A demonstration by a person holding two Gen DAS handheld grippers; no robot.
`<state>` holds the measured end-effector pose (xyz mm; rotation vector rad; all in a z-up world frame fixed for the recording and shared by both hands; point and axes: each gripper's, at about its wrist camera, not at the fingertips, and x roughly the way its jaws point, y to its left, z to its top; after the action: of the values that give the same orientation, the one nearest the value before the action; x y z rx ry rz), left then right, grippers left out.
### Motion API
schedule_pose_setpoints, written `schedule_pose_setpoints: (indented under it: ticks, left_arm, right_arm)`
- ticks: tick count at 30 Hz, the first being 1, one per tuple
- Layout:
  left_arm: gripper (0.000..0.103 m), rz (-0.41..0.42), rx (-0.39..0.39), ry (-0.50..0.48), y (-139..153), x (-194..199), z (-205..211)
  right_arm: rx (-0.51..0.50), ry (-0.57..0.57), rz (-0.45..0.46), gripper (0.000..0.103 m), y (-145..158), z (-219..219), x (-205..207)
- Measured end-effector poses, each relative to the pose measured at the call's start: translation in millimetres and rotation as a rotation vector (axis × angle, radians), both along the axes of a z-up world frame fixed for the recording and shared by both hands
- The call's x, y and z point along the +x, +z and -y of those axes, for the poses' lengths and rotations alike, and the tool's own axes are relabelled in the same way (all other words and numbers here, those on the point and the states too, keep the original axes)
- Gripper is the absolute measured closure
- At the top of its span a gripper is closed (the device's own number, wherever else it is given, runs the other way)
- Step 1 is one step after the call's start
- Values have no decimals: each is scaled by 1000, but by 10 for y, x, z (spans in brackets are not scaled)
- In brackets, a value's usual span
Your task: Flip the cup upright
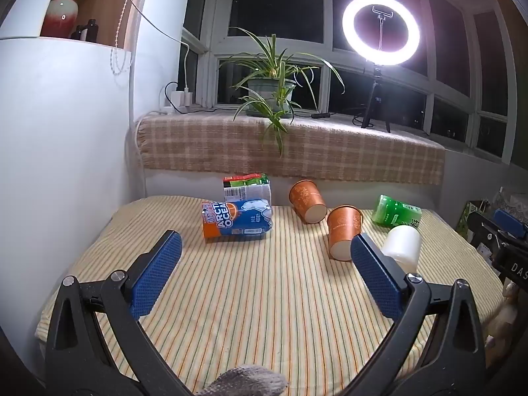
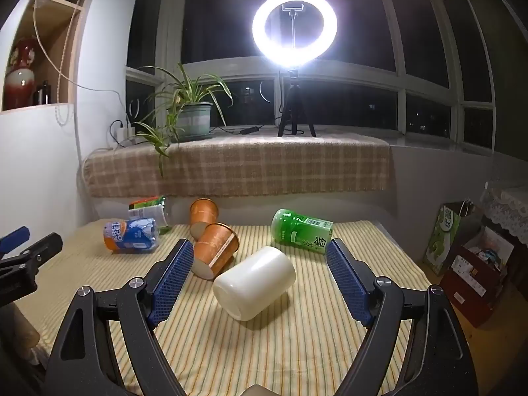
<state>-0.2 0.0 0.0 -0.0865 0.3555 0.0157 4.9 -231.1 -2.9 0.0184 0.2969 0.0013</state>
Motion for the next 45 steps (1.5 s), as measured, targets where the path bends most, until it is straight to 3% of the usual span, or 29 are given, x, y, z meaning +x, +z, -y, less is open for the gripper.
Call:
schedule_pose_setpoints:
  ticks: [45]
  left_arm:
    - [0,-15,5,2,-94,13,-51]
  right_arm:
    - [-12,-5,-28,20,-1,-25,39]
